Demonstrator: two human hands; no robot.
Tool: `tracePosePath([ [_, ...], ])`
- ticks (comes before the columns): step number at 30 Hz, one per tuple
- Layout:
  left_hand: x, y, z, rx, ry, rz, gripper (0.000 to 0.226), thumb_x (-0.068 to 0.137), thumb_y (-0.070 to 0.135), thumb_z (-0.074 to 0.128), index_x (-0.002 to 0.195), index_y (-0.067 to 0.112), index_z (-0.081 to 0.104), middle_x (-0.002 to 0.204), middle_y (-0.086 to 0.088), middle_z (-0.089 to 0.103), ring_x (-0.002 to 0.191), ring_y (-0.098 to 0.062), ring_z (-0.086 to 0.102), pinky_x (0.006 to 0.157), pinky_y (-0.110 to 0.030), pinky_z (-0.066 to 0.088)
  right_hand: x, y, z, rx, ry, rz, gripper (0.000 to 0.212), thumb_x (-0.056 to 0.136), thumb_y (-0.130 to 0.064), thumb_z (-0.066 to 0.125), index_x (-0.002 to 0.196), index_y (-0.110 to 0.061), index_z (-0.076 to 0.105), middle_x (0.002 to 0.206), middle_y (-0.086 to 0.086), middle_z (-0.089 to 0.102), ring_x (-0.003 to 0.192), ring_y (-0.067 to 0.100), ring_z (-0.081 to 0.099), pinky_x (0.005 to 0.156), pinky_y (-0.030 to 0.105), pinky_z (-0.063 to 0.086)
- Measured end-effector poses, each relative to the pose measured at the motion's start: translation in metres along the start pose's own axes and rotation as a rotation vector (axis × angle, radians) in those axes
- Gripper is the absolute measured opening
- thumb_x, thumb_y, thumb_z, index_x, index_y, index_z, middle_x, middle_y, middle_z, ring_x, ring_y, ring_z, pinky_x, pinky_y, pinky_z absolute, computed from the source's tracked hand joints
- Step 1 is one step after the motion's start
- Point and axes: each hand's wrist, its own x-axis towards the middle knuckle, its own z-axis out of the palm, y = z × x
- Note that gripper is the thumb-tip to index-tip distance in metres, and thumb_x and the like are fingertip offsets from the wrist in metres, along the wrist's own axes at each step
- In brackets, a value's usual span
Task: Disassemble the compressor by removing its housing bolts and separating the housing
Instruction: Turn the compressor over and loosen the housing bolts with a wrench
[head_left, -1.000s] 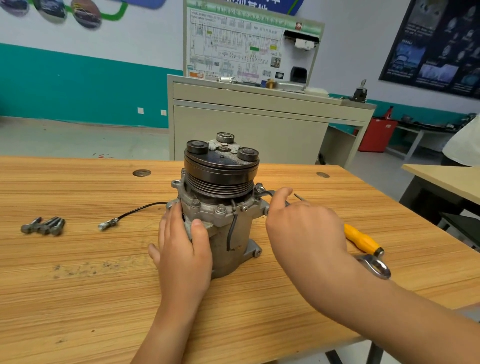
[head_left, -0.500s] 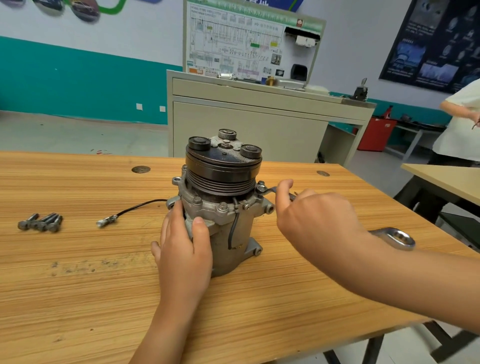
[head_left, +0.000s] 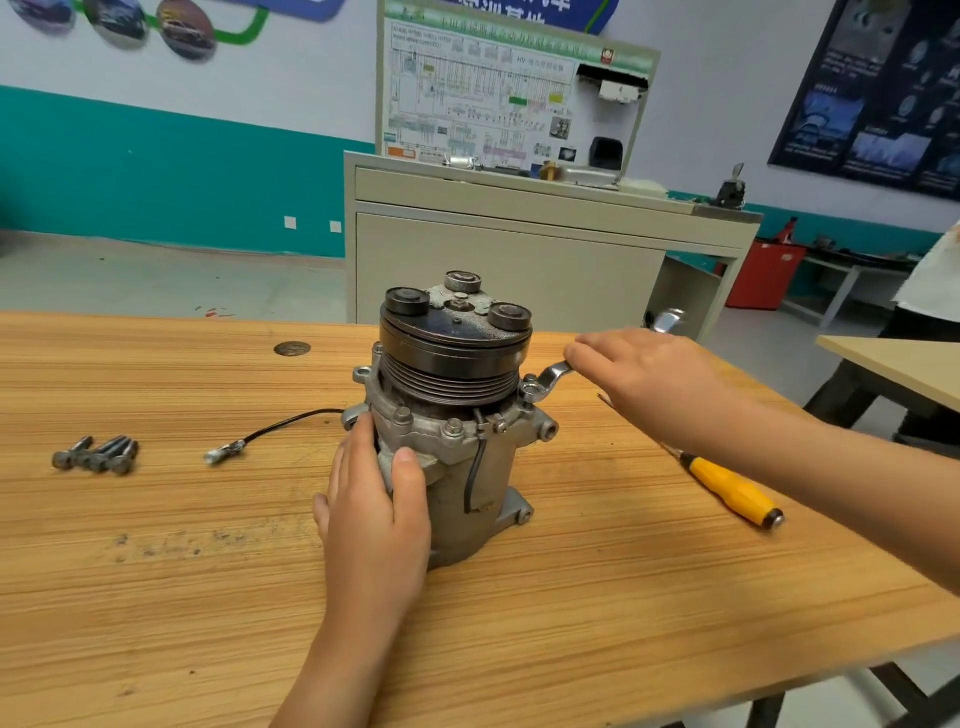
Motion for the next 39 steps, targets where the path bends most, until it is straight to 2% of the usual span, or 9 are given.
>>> tracePosePath([
  [4,0.0,-0.001,0.0,-0.024,0.007,-0.009,0.068,0.083,0.044,0.026,0.146,0.018,0.03,0.148,0.004,0.035,0.139,-0.013,0.026,0.114,-0.05,0.019,0.024,-0.016,0.037,0.26,0.377,0.074,0.024,0.066,0.02,0.068,0.087,0.008,0.068,0.099,0.024,0.067,0.087,0.037,0.067,0.07,0.053,0.055],
  [11,0.001,-0.001,0.0,-0.002,0.013,0.004,0.068,0.083,0.043,0.025,0.144,0.015,0.033,0.147,0.0,0.037,0.138,-0.016,0.028,0.112,-0.051,0.02,-0.003,-0.042,0.022,0.732,0.581,0.536,0.042,0.093,-0.01,0.043,0.133,-0.001,0.041,0.086,0.018,0.067,0.07,0.032,0.063,0.061,0.036,0.049],
  [15,0.001,-0.003,0.0,0.008,0.006,0.008,0.069,0.083,0.044,0.024,0.145,0.015,0.033,0.147,-0.001,0.038,0.138,-0.016,0.028,0.112,-0.052,0.021,-0.029,-0.049,-0.023,0.571,0.28,0.476,0.048,0.098,-0.028,0.03,0.144,-0.018,0.027,0.053,-0.003,0.046,0.046,0.022,0.047,0.042,0.031,0.035],
  [19,0.001,-0.002,0.0,0.01,0.013,0.018,0.067,0.084,0.042,0.025,0.144,0.013,0.035,0.146,-0.003,0.04,0.137,-0.018,0.031,0.111,-0.053,0.022,-0.037,-0.059,-0.042,0.29,-0.041,0.479,0.056,0.098,-0.023,0.031,0.145,-0.034,0.002,0.064,-0.005,0.044,0.055,0.018,0.042,0.044,0.029,0.027],
  [25,0.001,-0.003,0.0,-0.001,0.014,0.01,0.068,0.084,0.043,0.025,0.146,0.015,0.032,0.149,0.0,0.036,0.139,-0.014,0.027,0.113,-0.051,0.02,-0.025,-0.069,-0.058,0.162,-0.282,0.49,0.069,0.09,-0.002,0.036,0.147,-0.024,0.004,0.059,-0.003,0.031,0.048,0.012,0.026,0.039,0.027,0.018],
  [29,0.0,-0.002,0.002,-0.02,0.025,0.002,0.068,0.083,0.042,0.026,0.145,0.014,0.032,0.149,0.0,0.035,0.139,-0.014,0.027,0.113,-0.05,0.02,-0.013,-0.081,-0.07,0.081,-0.383,0.454,0.072,0.086,0.001,0.038,0.147,-0.009,0.001,0.063,0.002,0.034,0.048,0.015,0.022,0.039,0.027,0.017],
  [34,0.0,-0.001,0.002,-0.031,0.034,-0.005,0.067,0.083,0.041,0.026,0.144,0.015,0.033,0.148,0.0,0.037,0.137,-0.014,0.029,0.113,-0.05,0.021,-0.004,-0.093,-0.064,0.054,-0.397,0.412,0.058,0.091,0.0,0.034,0.141,0.011,0.006,0.111,0.018,0.057,0.066,0.017,0.045,0.04,0.023,0.018],
  [36,0.0,-0.001,0.002,-0.025,0.024,-0.003,0.068,0.083,0.042,0.026,0.145,0.015,0.033,0.148,0.0,0.037,0.137,-0.014,0.028,0.113,-0.049,0.021,-0.008,-0.081,-0.06,-0.011,-0.39,0.322,0.051,0.092,0.0,0.032,0.138,0.013,0.014,0.108,0.019,0.059,0.082,0.027,0.06,0.038,0.023,0.018],
  [39,0.001,-0.002,0.0,-0.011,0.002,0.0,0.069,0.083,0.045,0.025,0.145,0.017,0.031,0.149,0.001,0.035,0.138,-0.014,0.027,0.113,-0.05,0.02,-0.015,-0.059,-0.054,-0.1,-0.344,0.212,0.042,0.096,-0.01,0.029,0.135,0.005,0.025,0.083,0.012,0.057,0.062,0.025,0.056,0.037,0.023,0.019],
])
